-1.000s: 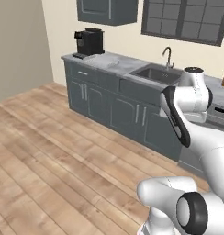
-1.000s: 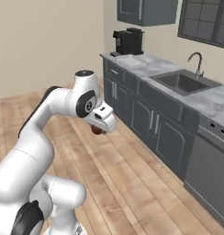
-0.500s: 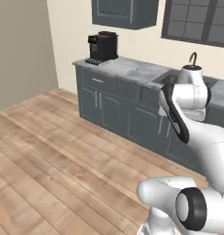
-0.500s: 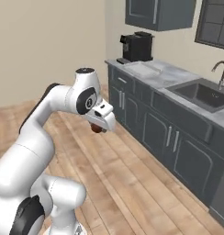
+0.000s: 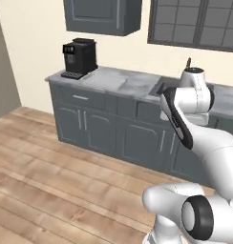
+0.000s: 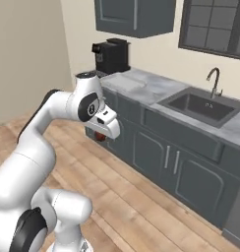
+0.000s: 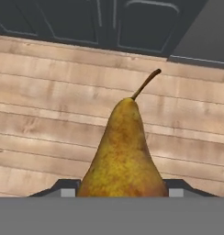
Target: Pick the peach and pear from the fridge and place them inside the tupperware on the counter.
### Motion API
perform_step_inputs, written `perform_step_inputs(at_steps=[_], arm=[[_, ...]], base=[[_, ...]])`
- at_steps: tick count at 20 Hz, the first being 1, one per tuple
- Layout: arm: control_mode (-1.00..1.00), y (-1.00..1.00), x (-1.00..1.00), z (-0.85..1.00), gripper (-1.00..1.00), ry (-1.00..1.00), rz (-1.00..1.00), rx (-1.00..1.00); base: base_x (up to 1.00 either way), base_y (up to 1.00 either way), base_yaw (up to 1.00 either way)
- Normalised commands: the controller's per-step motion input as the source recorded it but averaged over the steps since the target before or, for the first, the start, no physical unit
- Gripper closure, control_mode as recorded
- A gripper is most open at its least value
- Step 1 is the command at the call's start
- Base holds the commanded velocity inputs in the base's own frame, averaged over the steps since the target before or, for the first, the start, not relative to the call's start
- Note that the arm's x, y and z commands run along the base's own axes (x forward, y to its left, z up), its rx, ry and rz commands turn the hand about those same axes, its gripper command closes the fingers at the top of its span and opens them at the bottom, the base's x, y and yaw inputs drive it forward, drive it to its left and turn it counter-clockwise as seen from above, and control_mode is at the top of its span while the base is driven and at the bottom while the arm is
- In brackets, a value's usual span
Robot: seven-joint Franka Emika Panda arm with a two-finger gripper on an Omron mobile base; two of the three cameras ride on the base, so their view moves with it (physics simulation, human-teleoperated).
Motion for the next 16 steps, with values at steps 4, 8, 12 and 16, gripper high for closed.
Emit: perform_step_inputs(at_steps=[4,8,12,16], arm=[[1.00,0.00,0.00,0.00,1.00,0.00,0.00,0.00],[1.00,0.00,0.00,0.00,1.00,0.00,0.00,0.00],[1.00,0.00,0.00,0.00,1.00,0.00,0.00,0.00],[1.00,0.00,0.00,0.00,1.00,0.00,0.00,0.00]], base=[[1.00,0.40,-0.39],[1.00,0.53,-0.32],[1.00,0.69,-0.29],[1.00,0.70,-0.32]])
